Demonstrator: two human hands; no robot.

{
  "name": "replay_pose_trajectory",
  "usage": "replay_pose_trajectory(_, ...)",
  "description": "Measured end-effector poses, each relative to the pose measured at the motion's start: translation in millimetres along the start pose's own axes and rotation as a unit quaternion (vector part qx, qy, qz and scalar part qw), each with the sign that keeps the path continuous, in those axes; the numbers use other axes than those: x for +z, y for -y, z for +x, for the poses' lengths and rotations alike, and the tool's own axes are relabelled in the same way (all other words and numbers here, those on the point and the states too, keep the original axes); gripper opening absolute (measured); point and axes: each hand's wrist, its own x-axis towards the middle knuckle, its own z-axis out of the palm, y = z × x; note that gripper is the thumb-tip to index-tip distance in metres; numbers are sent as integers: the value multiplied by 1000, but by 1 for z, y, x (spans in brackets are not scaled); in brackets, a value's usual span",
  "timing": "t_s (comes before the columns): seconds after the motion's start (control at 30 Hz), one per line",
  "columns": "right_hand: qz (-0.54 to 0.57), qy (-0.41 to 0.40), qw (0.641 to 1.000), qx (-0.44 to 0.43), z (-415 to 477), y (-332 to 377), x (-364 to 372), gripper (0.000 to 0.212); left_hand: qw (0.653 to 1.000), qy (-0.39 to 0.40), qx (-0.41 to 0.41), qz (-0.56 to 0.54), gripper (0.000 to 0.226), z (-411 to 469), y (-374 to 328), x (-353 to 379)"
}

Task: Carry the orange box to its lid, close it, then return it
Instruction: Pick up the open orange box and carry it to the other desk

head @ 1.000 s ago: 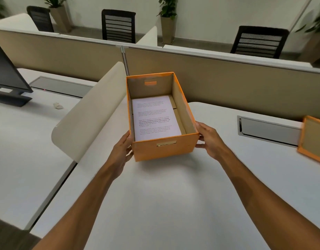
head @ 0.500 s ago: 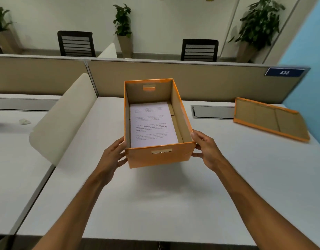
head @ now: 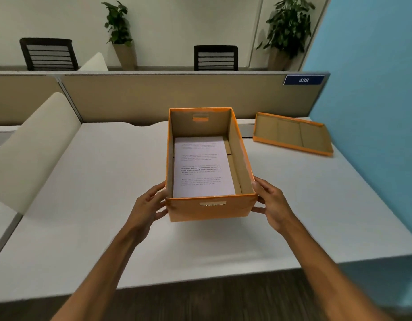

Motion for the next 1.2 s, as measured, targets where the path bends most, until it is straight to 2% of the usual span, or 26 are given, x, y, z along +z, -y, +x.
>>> replay_pose_trajectory(0.33,-8,18,999,27,-8,-40,-79,46,999,-40,-25,12,46,-32,36,80)
replay_pose_trajectory(0.63,-6,35,998,46,-16,-55,-112,45,997,-68,-44,3,43,-50,53,115)
replay_pose_trajectory(0.87,-14,20,999,48,-24,-69,-120,50,995,-75,-60,9,37,-57,65,126)
replay_pose_trajectory(1.03,-35,-6,999,37,-27,-71,-114,50,995,-79,-49,45,42,-58,68,127)
replay_pose_trajectory(1.2,-60,-45,997,22,-28,-73,-114,37,983,-118,-26,136,51,-55,64,129)
